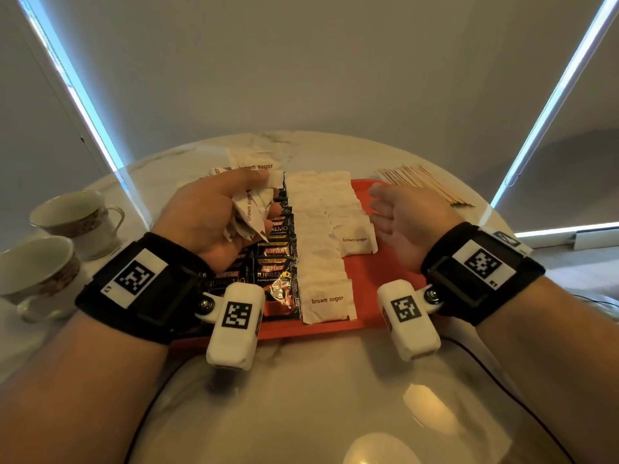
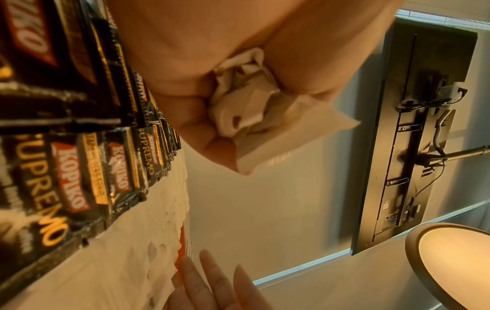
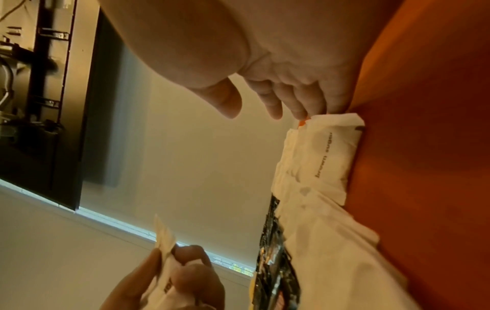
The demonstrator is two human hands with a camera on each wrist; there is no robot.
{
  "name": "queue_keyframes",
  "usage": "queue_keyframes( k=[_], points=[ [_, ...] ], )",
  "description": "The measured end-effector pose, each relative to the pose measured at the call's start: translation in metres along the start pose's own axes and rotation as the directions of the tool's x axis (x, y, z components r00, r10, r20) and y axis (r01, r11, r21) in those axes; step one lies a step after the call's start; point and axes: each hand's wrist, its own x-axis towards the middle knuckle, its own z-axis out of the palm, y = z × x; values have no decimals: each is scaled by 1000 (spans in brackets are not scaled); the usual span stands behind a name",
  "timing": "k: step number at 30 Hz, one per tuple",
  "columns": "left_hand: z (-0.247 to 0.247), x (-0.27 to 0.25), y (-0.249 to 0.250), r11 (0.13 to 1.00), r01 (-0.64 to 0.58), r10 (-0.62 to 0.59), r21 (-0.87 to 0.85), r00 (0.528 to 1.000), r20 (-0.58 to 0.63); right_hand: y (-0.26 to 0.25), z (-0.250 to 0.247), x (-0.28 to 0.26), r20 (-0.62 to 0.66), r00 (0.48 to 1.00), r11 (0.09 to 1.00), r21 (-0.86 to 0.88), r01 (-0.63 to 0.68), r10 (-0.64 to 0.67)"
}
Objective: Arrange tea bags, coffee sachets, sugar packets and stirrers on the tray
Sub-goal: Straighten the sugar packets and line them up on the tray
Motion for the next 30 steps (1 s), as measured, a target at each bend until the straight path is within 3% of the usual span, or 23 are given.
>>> queue_keyframes(
  k=[4,7,10,15,20,26,30],
  points=[
    [1,-2,0,1000,9,-8,-17,1000,16,-6,7,0,-9,979,970,-138,198,-201],
    [6,-8,-2,1000,-23,22,10,996,82,-11,28,-11,159,953,961,-57,271,-259],
    [8,-12,-5,995,-75,63,72,984,168,-11,53,-21,362,893,949,-63,310,-267],
    [2,-13,-3,974,-156,122,162,972,200,-4,63,-17,277,895,935,51,350,-350],
    [5,-11,-3,987,-122,108,109,986,126,1,60,-17,252,901,935,96,341,-354],
    [7,-9,0,983,-178,180,34,983,-42,3,60,-20,289,902,947,58,317,-320],
    [7,-12,2,985,-170,170,14,985,-41,-3,53,-22,343,892,952,22,307,-295]
  ],
)
